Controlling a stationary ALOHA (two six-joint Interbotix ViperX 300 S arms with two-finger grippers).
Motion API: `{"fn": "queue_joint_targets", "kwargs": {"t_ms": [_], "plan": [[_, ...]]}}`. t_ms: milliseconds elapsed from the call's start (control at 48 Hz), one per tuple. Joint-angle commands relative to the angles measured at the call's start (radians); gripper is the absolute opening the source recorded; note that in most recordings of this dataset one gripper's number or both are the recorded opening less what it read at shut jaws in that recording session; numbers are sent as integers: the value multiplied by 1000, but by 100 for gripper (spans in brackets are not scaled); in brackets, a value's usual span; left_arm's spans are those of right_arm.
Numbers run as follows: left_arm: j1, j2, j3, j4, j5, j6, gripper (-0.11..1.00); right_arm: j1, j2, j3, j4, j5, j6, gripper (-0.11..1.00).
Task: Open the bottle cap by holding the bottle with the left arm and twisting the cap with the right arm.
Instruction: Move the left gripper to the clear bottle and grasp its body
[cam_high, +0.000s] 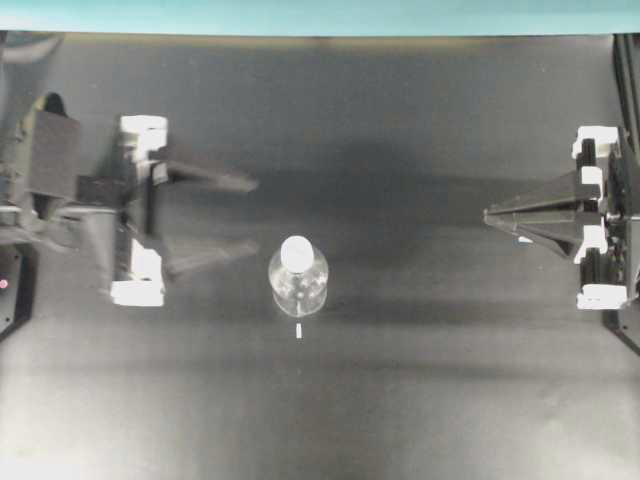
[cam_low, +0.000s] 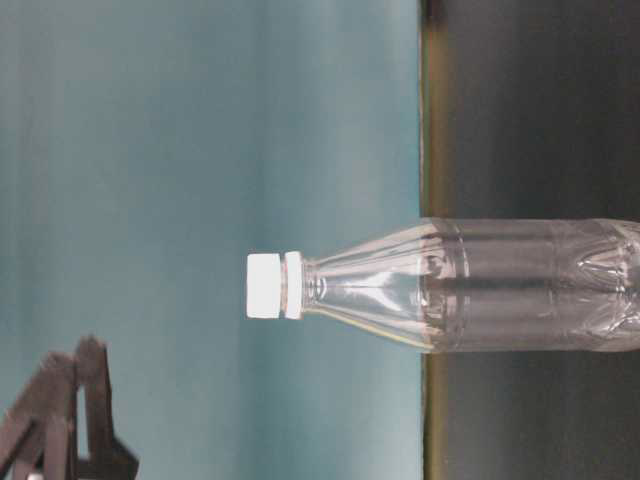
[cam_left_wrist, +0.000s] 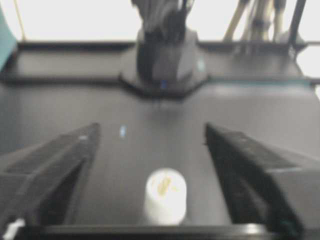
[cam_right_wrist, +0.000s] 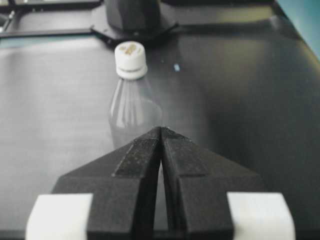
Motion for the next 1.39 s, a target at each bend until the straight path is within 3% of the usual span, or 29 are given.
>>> {"fn": "queue_joint_targets", "kwargs": {"t_ms": [0, 146, 333, 833, 1374], "plan": [[-2, 71, -23, 3, -94, -3, 97, -11, -2, -21, 2, 0, 9, -1], [-8, 204, -63, 3, -187, -12, 94, -11, -9, -23, 11, 11, 11, -1], [-8, 325, -118, 3, -206, -12, 96, -11, -15, -23, 52, 20, 11, -1], [-25, 506, -46, 3, -304, -74, 96, -11, -12, -20, 103, 31, 11, -1], [-23, 689, -38, 3, -301, -94, 96, -14, 25, -21, 123, 20, 11, -1]]}}
